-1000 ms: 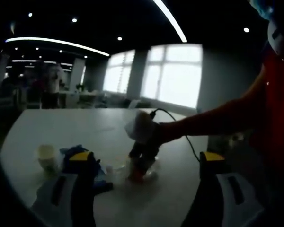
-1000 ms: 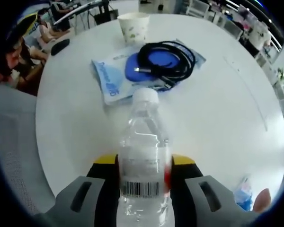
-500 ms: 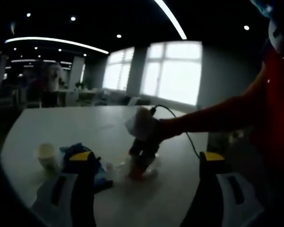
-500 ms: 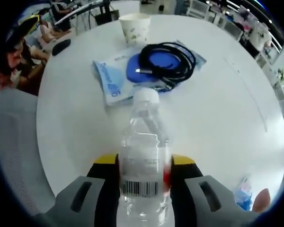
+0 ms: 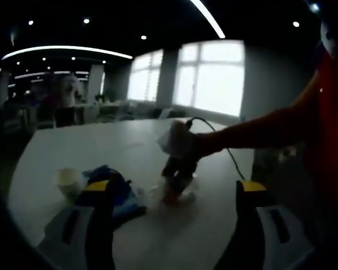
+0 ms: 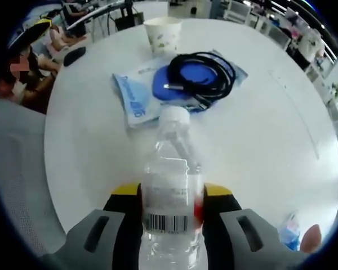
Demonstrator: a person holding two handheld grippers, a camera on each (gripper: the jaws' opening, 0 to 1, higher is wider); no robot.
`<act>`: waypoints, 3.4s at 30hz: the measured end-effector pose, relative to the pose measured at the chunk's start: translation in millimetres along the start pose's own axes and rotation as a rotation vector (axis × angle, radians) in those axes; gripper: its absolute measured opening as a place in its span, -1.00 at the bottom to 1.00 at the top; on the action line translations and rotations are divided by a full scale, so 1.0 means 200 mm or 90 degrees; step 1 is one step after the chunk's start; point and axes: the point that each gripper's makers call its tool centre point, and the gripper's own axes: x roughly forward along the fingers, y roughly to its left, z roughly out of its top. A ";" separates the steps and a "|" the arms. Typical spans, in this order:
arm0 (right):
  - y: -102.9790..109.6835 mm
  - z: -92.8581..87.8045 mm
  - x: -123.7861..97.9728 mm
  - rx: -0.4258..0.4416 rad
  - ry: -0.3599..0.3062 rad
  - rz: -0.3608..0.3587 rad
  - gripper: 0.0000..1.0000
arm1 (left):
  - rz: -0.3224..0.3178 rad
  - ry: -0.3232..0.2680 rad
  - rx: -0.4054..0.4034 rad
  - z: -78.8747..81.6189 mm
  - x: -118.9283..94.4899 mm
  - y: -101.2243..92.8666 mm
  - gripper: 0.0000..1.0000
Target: Arrange the tabletop items into an orderly group along one side of the table until the central work area is clear of visible clutter.
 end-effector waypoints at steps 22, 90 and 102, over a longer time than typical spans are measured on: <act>0.00 0.00 0.00 -0.007 -0.002 0.005 -0.19 | 0.082 0.046 0.053 -0.06 -0.15 0.16 0.72; 0.01 0.05 -0.02 0.006 -0.039 0.015 -0.22 | 0.093 0.050 0.019 -0.09 -0.14 0.17 0.71; 0.00 0.13 -0.11 0.013 -0.112 0.015 -0.23 | 0.091 0.047 0.017 -0.08 -0.14 0.17 0.70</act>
